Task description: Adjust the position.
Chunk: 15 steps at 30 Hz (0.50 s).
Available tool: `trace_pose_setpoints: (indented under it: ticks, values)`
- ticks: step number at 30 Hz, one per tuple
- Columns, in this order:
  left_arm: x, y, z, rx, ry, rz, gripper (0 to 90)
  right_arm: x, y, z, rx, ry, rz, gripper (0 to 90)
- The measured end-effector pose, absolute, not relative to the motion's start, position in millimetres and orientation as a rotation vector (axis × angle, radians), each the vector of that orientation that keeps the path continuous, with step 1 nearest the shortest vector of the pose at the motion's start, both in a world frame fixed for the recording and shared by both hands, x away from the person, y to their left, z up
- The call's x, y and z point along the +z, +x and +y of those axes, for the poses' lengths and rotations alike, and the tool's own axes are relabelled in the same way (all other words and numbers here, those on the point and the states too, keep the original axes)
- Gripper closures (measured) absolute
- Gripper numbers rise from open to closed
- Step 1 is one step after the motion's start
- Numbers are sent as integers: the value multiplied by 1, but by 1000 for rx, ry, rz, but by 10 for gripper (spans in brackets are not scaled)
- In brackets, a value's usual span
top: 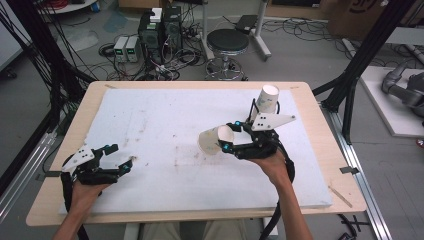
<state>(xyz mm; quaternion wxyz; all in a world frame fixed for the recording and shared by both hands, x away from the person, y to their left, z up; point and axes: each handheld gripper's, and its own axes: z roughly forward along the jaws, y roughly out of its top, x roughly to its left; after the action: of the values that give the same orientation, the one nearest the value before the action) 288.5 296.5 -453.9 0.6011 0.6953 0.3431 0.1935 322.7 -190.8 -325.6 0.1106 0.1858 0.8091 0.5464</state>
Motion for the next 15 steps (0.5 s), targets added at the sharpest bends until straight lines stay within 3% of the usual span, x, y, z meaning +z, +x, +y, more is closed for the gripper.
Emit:
trace_pose_setpoints:
  ticks: [15]
  values:
    - [-422, 301, 281, 364, 1653, 642, 103, -327, 328, -190, 1619, 539, 2390, 381]
